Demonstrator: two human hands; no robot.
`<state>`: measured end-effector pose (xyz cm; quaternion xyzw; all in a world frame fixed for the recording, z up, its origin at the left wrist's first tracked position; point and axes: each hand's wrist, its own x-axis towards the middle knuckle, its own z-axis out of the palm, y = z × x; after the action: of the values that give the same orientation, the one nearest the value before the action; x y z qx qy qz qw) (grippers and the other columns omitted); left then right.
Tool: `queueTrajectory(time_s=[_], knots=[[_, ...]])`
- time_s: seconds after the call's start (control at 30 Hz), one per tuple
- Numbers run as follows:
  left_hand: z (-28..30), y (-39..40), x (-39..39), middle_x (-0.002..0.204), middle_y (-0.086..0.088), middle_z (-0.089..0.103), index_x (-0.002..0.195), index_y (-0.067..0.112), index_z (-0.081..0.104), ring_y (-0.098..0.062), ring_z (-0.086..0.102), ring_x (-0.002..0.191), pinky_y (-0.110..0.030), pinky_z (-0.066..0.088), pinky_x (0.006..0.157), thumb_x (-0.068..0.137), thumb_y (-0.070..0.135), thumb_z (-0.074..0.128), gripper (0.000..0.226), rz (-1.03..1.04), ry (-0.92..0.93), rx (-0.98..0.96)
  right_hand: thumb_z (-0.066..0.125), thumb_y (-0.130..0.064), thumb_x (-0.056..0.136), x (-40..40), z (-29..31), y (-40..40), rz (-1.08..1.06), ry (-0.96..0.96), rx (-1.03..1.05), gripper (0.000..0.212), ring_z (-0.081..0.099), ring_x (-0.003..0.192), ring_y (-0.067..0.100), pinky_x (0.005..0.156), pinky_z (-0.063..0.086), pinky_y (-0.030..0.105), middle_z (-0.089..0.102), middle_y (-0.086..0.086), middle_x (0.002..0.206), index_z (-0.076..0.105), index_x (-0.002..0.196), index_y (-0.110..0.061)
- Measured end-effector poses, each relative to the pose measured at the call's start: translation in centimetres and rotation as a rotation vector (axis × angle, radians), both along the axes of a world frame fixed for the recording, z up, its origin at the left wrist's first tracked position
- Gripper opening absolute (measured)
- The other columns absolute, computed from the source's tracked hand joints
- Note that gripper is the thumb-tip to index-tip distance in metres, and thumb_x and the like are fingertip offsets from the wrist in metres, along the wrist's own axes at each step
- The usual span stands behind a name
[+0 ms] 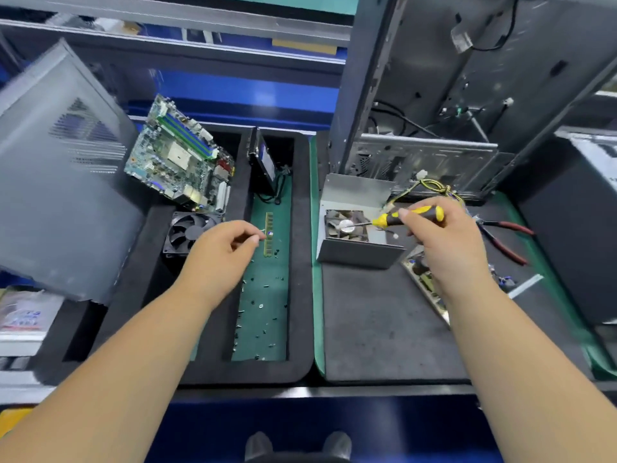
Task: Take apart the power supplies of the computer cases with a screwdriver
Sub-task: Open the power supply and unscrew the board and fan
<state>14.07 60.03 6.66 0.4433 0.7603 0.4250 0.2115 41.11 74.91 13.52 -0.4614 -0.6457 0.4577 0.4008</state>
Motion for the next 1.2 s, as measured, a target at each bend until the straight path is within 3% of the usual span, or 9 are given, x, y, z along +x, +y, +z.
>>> queueTrajectory(time_s=[0.2,0.3,0.37,0.47,0.57,0.73,0.97,1.07,1.2], knots=[[1.5,4.9,5.9,0.094,0.014,0.063,0.095,0.035,0.069,-0.006,0.058,0.083,-0.021,0.043,0.078,0.092,0.012,0.064,0.024,-0.155,0.03,0.11,0.066,-0.045,0.085,5.7,1.0,2.3,-0.13,0.073,-0.012,0.04,0.051,0.064,0.008,0.07,0.043,0.03,0.058,-0.005,0.067,0.055,0.078,-0.007],[2.1,6.9,9.0,0.094,0.017,0.06,0.101,0.034,0.067,-0.006,0.057,0.087,-0.014,0.041,0.078,0.091,0.013,0.063,0.024,-0.226,0.059,0.133,0.06,-0.037,0.093,8.1,1.3,3.1,-0.147,0.084,0.021,0.042,0.054,0.059,-0.001,0.063,0.044,0.016,0.065,-0.011,0.064,0.048,0.083,0.002],[2.4,8.2,10.9,0.098,0.018,0.058,0.106,0.034,0.064,-0.003,0.056,0.09,-0.01,0.039,0.079,0.09,0.013,0.064,0.026,-0.274,0.106,0.134,0.058,-0.036,0.094,9.4,1.2,3.4,-0.151,-0.005,0.081,0.036,0.055,0.06,-0.004,0.061,0.042,0.012,0.065,-0.016,0.064,0.051,0.082,-0.003],[2.3,10.0,13.8,0.104,0.016,0.054,0.116,0.03,0.061,0.001,0.053,0.096,-0.017,0.042,0.087,0.09,0.016,0.065,0.03,-0.348,0.177,0.103,0.06,-0.036,0.093,10.8,1.0,4.0,-0.142,-0.144,0.152,0.025,0.05,0.061,-0.001,0.059,0.038,0.012,0.062,-0.018,0.064,0.054,0.079,-0.015],[1.5,11.4,16.4,0.108,0.01,0.055,0.12,0.022,0.06,-0.01,0.053,0.101,-0.028,0.043,0.092,0.088,0.017,0.068,0.033,-0.403,0.251,0.078,0.063,-0.031,0.094,11.4,0.5,4.8,-0.091,-0.24,0.203,0.02,0.054,0.066,-0.004,0.06,0.037,0.007,0.063,-0.022,0.07,0.055,0.079,-0.021],[0.3,13.6,17.6,0.097,0.001,0.065,0.098,0.015,0.071,-0.025,0.057,0.096,-0.037,0.042,0.091,0.085,0.016,0.076,0.015,-0.364,0.422,0.103,0.063,-0.037,0.094,11.6,-1.0,6.1,0.042,-0.361,0.163,0.016,0.055,0.073,0.007,0.064,0.043,0.03,0.063,-0.015,0.079,0.055,0.083,-0.029],[-0.7,14.2,16.8,0.085,0.004,0.063,0.087,0.013,0.071,-0.022,0.055,0.084,-0.034,0.04,0.084,0.083,0.014,0.074,0.006,-0.365,0.446,0.17,0.062,-0.036,0.096,11.5,-1.9,7.2,0.193,-0.45,0.234,0.015,0.054,0.077,0.012,0.073,0.048,0.037,0.062,-0.007,0.081,0.056,0.089,-0.024],[-0.7,13.7,18.4,0.097,0.005,0.061,0.099,0.017,0.066,-0.021,0.055,0.096,-0.041,0.042,0.091,0.079,0.031,0.074,0.026,-0.291,0.46,0.133,0.06,-0.037,0.096,11.5,-2.2,7.6,0.232,-0.496,0.258,0.016,0.054,0.08,0.013,0.073,0.045,0.033,0.062,-0.007,0.084,0.056,0.092,-0.023],[-0.7,13.4,21.2,0.122,0.003,0.058,0.123,0.021,0.06,-0.023,0.05,0.121,-0.04,0.026,0.103,0.072,0.046,0.078,0.06,-0.29,0.667,0.053,0.059,-0.037,0.097,11.7,-2.5,7.9,0.271,-0.523,0.31,0.016,0.05,0.076,0.012,0.065,0.038,0.031,0.06,-0.008,0.082,0.056,0.096,-0.021]])
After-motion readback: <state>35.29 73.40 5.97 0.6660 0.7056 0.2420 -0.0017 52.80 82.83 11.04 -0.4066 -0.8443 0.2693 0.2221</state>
